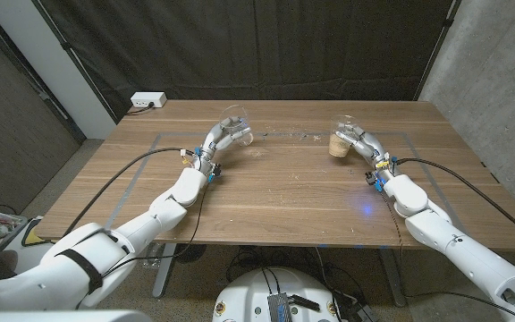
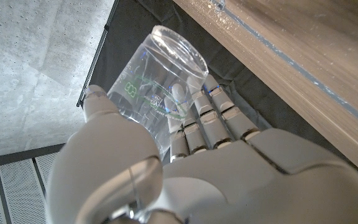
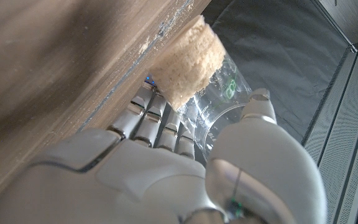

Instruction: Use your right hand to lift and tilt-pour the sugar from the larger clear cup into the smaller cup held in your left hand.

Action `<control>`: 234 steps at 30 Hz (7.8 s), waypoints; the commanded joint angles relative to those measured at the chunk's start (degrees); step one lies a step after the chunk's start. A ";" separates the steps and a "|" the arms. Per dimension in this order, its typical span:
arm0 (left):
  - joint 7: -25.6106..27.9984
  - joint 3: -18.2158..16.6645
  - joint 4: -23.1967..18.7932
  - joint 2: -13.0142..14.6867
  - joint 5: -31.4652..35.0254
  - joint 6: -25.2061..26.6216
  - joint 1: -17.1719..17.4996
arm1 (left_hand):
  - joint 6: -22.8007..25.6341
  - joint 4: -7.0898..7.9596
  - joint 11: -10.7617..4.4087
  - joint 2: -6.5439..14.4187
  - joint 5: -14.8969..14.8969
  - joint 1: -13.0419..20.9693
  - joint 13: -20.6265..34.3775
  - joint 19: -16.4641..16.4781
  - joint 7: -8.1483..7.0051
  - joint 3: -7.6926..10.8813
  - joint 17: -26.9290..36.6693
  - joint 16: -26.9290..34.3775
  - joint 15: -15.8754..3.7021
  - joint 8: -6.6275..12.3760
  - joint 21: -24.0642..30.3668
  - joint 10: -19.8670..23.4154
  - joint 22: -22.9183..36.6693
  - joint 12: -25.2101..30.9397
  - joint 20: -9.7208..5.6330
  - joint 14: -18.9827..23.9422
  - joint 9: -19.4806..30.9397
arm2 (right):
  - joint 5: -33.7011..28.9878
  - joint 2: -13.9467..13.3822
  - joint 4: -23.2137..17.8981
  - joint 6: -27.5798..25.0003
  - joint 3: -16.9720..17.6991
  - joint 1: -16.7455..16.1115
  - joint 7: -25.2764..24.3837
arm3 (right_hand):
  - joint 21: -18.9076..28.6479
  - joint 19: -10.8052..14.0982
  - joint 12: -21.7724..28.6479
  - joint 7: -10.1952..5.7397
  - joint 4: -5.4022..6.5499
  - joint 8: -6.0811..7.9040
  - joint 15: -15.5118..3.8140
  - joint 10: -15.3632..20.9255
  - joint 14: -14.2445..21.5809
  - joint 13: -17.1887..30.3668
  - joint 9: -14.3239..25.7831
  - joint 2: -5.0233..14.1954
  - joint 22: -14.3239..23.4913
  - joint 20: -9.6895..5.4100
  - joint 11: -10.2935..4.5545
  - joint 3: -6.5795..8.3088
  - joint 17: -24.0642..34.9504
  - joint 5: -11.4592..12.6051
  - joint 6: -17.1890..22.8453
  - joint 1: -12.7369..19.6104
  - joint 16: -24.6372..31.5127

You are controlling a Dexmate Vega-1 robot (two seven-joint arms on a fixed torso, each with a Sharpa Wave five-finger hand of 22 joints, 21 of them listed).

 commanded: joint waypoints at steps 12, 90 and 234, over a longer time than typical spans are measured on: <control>0.37 -1.98 -6.15 1.14 2.75 3.41 2.35 | 0.22 0.37 -0.06 0.85 -0.42 0.66 -0.10 -0.13 0.02 -0.38 0.39 -0.49 -5.78 0.13 0.11 0.36 0.12 0.26 -0.29 0.33 -0.12 | -0.35 -0.69 1.12 2.12 0.32 0.79 0.40 | 2.19 0.08 -0.28 0.14 -0.43 0.10 -10.27 1.24 0.07 0.36 0.06 0.46 2.68 -7.45 0.02 0.52 0.88 0.20 1.09 1.79 0.43; -13.87 3.41 15.56 -8.14 -5.77 -0.92 -7.57 | 1.53 1.11 -0.06 1.45 -2.04 1.08 0.08 0.09 0.26 -2.18 1.76 -1.40 -5.75 1.17 1.13 1.91 0.27 1.28 -0.51 2.73 -0.16 | -5.74 -20.63 -31.83 -28.61 3.88 14.70 13.21 | 6.34 -1.14 -1.79 0.76 0.18 -0.24 -10.37 3.23 3.11 0.32 -0.24 0.63 6.76 -7.09 0.25 0.78 -0.08 -0.48 2.77 1.61 -0.96; -19.61 10.00 21.41 -12.12 -5.45 3.99 -11.61 | 2.02 1.42 -0.41 2.78 -3.00 3.49 0.18 -0.20 -0.09 -4.43 3.76 -3.01 -6.48 2.25 2.36 2.67 0.20 1.95 -1.46 3.98 -0.25 | -60.30 -2.57 -35.57 -41.40 -26.14 41.00 48.93 | 9.08 -2.86 -3.77 -0.62 0.26 -0.27 -10.56 7.57 6.39 0.23 -0.35 1.51 6.46 -5.90 -1.15 2.25 1.29 -0.90 7.51 2.58 -1.76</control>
